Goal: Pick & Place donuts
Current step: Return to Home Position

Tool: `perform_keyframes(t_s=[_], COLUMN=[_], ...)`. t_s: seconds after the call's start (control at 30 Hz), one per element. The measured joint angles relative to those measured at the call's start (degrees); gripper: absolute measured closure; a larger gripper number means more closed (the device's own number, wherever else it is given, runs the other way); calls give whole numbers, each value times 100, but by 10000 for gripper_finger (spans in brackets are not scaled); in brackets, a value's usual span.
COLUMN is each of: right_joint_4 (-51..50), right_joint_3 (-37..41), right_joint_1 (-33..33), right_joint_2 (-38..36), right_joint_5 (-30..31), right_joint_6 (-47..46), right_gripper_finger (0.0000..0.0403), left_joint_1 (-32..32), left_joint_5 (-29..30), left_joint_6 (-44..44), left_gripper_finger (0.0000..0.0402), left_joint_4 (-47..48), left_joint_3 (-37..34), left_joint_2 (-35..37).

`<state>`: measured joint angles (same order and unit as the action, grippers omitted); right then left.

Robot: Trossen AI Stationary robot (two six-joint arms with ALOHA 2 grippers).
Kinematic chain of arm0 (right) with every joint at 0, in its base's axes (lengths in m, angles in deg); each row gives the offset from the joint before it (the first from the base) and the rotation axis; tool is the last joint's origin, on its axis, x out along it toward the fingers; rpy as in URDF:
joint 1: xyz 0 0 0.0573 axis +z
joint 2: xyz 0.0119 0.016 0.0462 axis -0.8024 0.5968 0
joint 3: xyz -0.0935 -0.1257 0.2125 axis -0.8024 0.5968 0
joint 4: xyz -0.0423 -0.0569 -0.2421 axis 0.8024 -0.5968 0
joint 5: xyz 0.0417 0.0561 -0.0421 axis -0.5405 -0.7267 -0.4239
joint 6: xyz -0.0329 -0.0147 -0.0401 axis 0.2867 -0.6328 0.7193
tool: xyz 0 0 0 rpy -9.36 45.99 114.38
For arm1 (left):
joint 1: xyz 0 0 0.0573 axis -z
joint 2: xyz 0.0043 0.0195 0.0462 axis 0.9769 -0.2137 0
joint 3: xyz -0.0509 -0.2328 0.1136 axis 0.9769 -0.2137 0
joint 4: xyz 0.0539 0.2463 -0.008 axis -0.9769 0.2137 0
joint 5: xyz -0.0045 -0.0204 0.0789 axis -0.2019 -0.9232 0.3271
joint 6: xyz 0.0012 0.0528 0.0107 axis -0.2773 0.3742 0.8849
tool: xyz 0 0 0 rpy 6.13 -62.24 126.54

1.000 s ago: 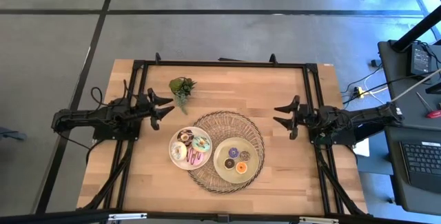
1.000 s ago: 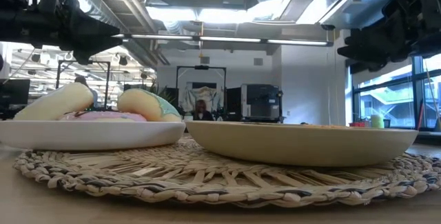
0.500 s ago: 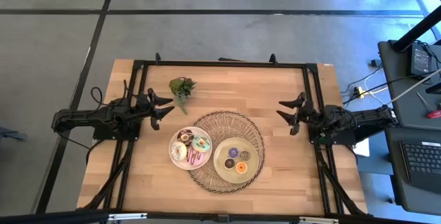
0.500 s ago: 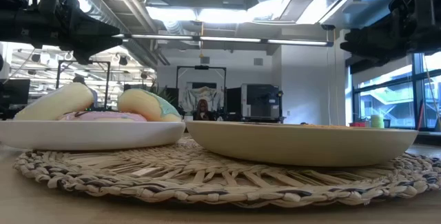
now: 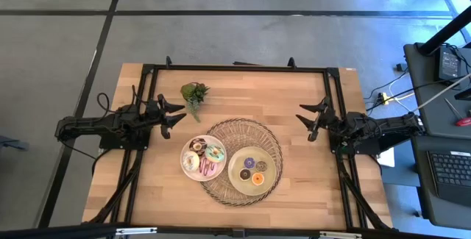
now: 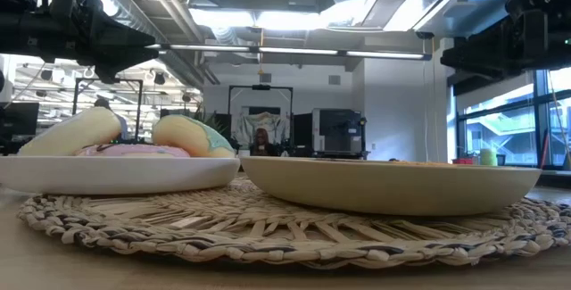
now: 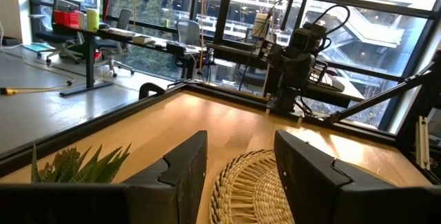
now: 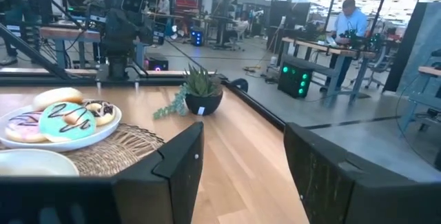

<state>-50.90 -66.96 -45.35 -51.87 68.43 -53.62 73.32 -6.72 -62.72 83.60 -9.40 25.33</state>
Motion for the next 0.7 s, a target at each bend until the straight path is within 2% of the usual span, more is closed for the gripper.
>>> perform_keyframes(t_s=[0.7], right_joint_4=[7], right_joint_3=[0], right_joint_1=[0], right_joint_2=[2], right_joint_5=[-9], right_joint_6=[55], right_gripper_finger=[201], left_joint_1=[0], left_joint_5=[0], left_joint_6=[-2], left_gripper_finger=[233], left_joint_4=[0], left_joint_3=[0], left_joint_2=[0])
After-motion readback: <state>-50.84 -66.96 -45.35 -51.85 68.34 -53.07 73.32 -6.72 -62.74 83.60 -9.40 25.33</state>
